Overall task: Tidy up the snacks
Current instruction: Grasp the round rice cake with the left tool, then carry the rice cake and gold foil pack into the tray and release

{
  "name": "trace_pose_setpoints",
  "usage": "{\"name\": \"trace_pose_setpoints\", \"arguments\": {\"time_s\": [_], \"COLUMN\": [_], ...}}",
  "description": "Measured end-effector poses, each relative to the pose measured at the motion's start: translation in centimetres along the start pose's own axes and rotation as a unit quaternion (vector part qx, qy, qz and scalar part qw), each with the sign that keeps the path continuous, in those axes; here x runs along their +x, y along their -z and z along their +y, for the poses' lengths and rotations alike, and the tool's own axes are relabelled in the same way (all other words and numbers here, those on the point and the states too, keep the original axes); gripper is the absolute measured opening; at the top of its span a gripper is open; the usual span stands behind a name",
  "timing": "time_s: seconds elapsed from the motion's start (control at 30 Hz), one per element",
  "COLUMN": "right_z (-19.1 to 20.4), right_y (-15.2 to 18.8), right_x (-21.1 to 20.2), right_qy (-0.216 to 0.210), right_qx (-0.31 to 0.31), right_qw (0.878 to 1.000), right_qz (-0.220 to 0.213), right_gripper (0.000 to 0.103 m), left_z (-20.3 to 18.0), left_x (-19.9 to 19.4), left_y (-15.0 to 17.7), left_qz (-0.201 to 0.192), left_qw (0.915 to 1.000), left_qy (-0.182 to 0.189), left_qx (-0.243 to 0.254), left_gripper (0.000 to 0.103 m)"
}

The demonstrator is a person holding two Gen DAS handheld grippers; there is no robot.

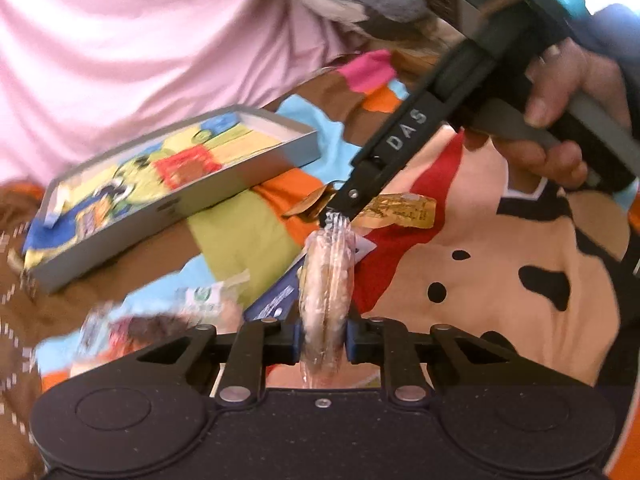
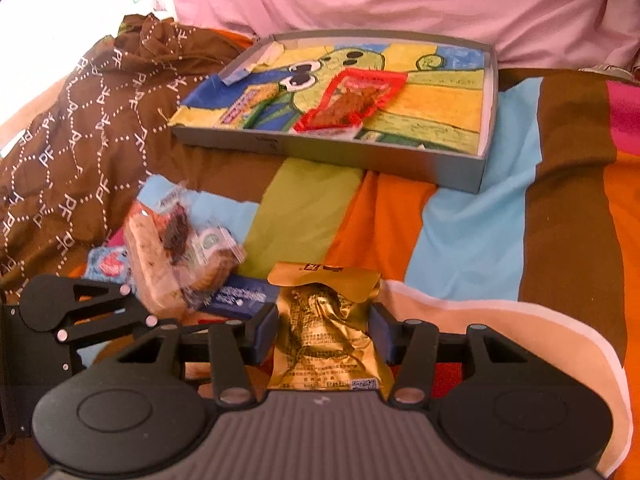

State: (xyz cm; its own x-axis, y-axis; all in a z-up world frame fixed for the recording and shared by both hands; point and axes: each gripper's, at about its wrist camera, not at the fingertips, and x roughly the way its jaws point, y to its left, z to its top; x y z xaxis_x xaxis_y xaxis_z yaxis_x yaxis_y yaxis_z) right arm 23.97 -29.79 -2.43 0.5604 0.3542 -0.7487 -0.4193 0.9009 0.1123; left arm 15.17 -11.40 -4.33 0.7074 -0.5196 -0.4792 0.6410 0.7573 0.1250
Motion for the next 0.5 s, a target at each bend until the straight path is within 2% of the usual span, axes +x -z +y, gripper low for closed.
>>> {"name": "trace_pose_setpoints", "arguments": {"time_s": [0.13,0.27,0.5], "right_z": [0.5,1.4,3.7], "right_y": [-0.3,-0.2,-0.2], "right_x": [-0.2,0.1,0.5], "right_qy": [-0.003,-0.003,0.001], "right_qx": [0.012,0.021,0.040], "right_qw": [1.000,1.000,0.998], "right_qz": [-0.008,-0.014,-0.039], "right_gripper": [0.055,0.055,0.055], "left_z": [1.5,3.5,7.5], "left_x": [-1.5,-2.8,-4.6], "left_y": [0.1,-0.1,-1.8], "left_qz": [0.016,0.022,0.008], "left_qw": [0.9975,0.9898,0.9777], "left_qy": [0.003,0.003,-0.017], "left_qx": [-0.069,-0.141,-0.209], "left_gripper": [0.021,0.021,0.021]}}
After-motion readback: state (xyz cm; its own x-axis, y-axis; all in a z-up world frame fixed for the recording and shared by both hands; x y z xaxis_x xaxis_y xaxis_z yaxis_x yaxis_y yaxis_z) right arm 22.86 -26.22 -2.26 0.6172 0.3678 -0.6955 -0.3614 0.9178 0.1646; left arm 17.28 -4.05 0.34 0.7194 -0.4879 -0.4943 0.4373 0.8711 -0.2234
